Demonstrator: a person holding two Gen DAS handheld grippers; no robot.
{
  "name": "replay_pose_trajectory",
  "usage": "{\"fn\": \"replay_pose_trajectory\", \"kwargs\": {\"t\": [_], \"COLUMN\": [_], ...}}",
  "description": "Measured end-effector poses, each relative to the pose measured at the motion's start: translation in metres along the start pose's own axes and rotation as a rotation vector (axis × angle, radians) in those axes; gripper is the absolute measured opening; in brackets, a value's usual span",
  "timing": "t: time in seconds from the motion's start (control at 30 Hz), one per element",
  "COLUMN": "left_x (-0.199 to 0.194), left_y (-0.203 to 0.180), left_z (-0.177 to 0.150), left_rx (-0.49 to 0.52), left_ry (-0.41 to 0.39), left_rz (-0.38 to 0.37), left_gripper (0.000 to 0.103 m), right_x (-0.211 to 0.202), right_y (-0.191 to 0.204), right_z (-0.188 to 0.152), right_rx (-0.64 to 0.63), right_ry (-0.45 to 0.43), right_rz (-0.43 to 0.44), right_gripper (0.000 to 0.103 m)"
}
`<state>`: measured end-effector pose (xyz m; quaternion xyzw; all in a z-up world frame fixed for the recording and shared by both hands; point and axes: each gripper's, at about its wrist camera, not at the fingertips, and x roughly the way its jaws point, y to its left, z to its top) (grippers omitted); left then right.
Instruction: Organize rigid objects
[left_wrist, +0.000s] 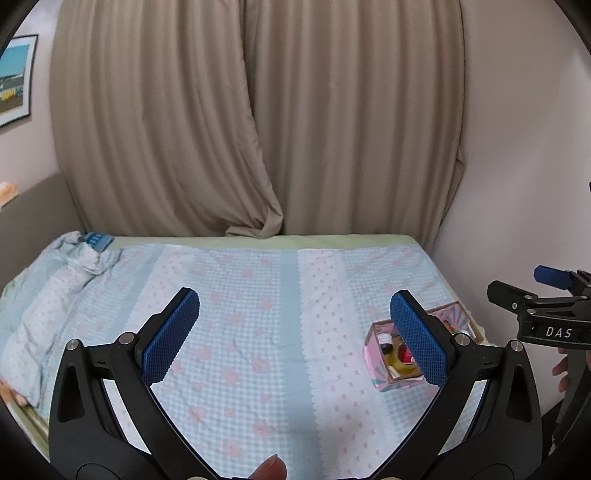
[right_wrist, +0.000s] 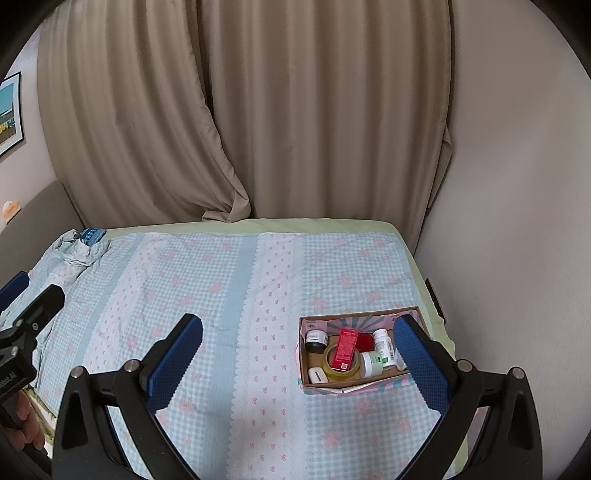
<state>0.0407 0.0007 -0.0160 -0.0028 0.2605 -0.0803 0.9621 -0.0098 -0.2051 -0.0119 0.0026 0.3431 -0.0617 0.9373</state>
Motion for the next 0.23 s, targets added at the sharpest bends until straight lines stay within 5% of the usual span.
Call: {"fn": "replay_pose_trajectory", "kwargs": {"t": [0.23], "left_x": [0.019], "left_y": [0.010], "left_z": [0.001], "left_rx": [0.010], "left_ry": [0.034], "left_rz": [-0.005], "left_gripper": [0.103], "right_x": [0.018], "right_y": [0.006], "right_z": [0.007], "right_rx": [0.007], "right_ry": [0.017], "right_rz": [-0.010], "right_gripper": [0.103]}}
